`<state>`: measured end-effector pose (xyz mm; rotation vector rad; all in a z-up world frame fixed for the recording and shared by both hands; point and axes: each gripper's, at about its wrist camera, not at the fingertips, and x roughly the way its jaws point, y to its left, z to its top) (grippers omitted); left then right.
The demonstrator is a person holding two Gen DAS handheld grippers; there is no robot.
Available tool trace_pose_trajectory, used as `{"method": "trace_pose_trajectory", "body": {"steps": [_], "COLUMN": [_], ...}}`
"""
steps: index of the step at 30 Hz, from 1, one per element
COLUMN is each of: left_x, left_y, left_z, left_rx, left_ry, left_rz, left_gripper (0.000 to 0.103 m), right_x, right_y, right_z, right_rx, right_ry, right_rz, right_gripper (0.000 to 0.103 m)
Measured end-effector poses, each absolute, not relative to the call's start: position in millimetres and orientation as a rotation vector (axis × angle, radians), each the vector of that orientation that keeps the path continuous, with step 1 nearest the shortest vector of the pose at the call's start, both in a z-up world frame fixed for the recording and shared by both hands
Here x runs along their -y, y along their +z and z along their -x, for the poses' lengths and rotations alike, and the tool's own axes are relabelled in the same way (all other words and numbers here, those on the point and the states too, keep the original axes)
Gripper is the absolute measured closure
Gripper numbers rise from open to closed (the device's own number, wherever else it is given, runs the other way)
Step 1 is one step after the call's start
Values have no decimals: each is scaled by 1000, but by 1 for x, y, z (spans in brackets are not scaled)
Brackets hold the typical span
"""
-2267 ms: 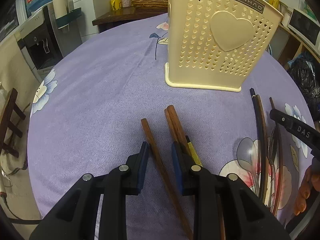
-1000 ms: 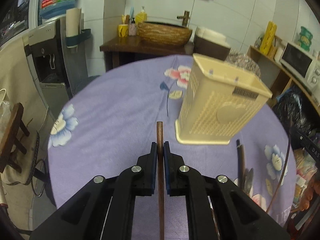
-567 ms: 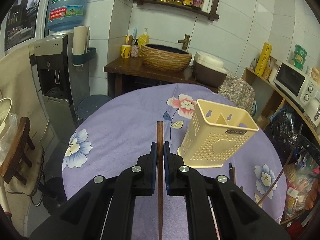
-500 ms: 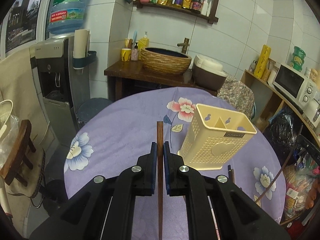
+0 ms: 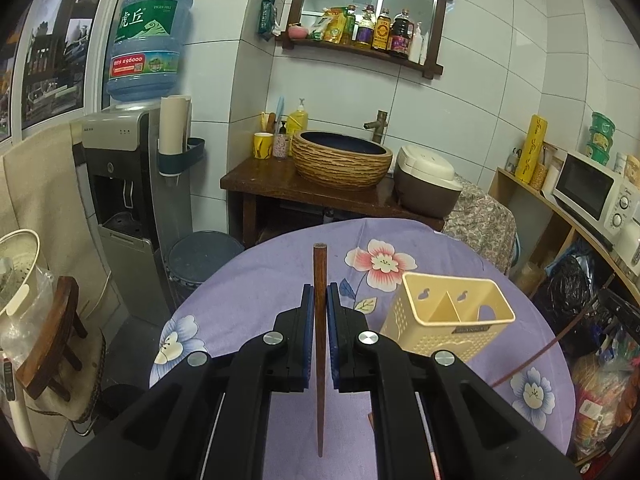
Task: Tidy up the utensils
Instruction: 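Lower both held chopsticks into the cream holder and open both tools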
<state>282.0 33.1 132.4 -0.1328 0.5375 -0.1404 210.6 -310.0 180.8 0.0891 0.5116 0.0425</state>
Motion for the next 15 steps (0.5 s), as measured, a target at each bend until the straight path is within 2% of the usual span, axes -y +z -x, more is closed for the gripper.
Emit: {"method": "trace_pose_trajectory", "body": {"steps": [6, 15], "left_x": [-34, -2], "left_y": [169, 279], "left_z": [-291, -299], "left_rx": [-501, -366], "left_ry": [-153, -236], "left_rz": [133, 124], "left_gripper": [95, 95], "right_x": [307, 278], "right_y": [215, 337], "right_z": [-224, -241], "right_rx": [-494, -345], "right_ry": [63, 139], "right_rz": [-79, -89], "right_gripper": [97, 97]}}
